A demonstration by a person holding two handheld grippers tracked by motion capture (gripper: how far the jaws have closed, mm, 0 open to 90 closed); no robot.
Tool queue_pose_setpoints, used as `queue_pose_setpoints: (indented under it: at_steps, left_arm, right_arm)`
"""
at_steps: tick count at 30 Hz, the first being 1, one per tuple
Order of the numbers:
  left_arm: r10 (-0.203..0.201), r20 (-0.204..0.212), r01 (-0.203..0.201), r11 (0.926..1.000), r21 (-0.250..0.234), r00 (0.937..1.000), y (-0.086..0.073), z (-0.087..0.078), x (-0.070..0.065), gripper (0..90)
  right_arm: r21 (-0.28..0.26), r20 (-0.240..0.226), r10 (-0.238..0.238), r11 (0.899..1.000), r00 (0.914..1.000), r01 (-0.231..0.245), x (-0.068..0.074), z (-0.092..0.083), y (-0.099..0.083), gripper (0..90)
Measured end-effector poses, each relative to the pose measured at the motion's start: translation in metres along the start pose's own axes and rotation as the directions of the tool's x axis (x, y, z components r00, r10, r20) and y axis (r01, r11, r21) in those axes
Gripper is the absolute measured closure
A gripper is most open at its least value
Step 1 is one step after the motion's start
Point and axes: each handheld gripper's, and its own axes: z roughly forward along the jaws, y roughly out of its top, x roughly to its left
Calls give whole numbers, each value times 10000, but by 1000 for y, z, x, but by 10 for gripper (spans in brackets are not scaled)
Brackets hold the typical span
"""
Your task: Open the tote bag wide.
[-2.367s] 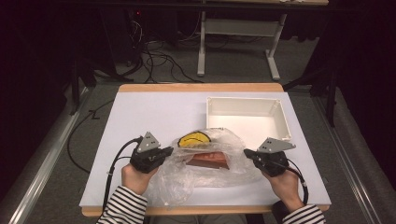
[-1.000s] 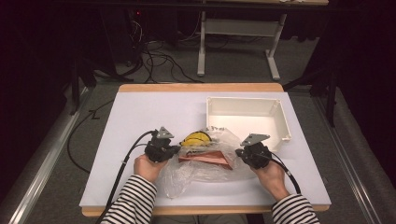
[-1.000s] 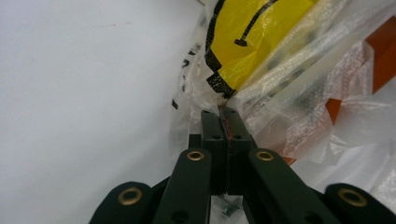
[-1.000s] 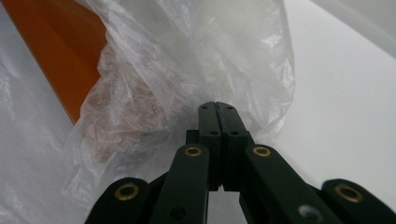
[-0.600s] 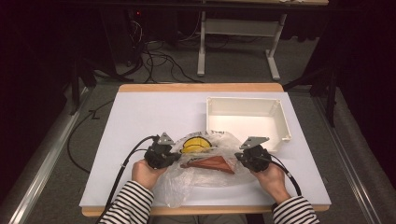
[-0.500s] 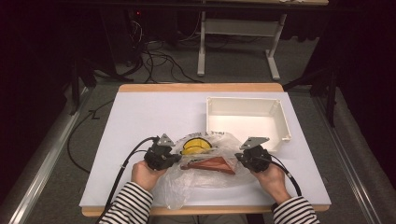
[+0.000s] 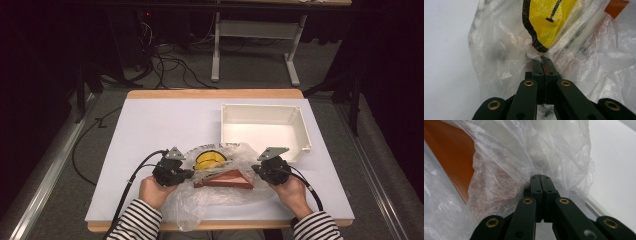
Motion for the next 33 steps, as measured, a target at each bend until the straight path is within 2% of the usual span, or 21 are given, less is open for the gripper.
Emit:
queue_pose_setpoints:
  at_steps: [4,7,12,14,16,20,22,25,28,30,33]
  left_arm:
    - [-54,59,54,10000,46,10000,0,0,-2,900]
    - [135,156,-138,9997,210,9998,-2,-3,-8,900]
    - [145,375,-150,9998,126,9992,-2,-6,-11,900]
    - [93,375,-96,9999,81,9993,-2,-5,-9,900]
    - [-51,93,52,9999,-133,9999,0,-3,-3,900]
    - [-263,-102,260,9992,-311,9996,2,0,4,900]
    - [-371,-80,368,9987,-348,9993,2,1,7,900]
    - [-346,8,346,9992,-177,9994,2,0,6,900]
    - [-263,310,259,9996,118,9992,0,-4,-1,900]
    - [-81,573,63,9995,316,9983,-4,-9,-8,900]
    - [9,524,-26,9995,323,9986,-6,-10,-11,900]
  right_arm:
    - [214,43,18,9998,10000,-19,-1,5,-2,900]
    - [245,25,0,9997,10000,-1,-1,4,-2,900]
    - [269,33,7,9996,10000,-8,-1,5,-2,900]
    - [364,-5,28,9993,10000,-28,-1,5,-2,900]
    - [402,-83,-3,9992,10000,6,0,6,-2,900]
    - [535,-225,-160,9984,9996,172,5,7,-2,900]
    - [573,-244,-245,9980,9994,258,5,6,-2,900]
    - [575,-277,-311,9978,9991,326,8,5,-4,900]
    - [633,-244,-296,9975,9993,311,9,3,-5,900]
    - [598,-261,-325,9976,9991,340,9,1,-7,900]
    - [662,-283,-365,9971,9989,383,10,1,-7,900]
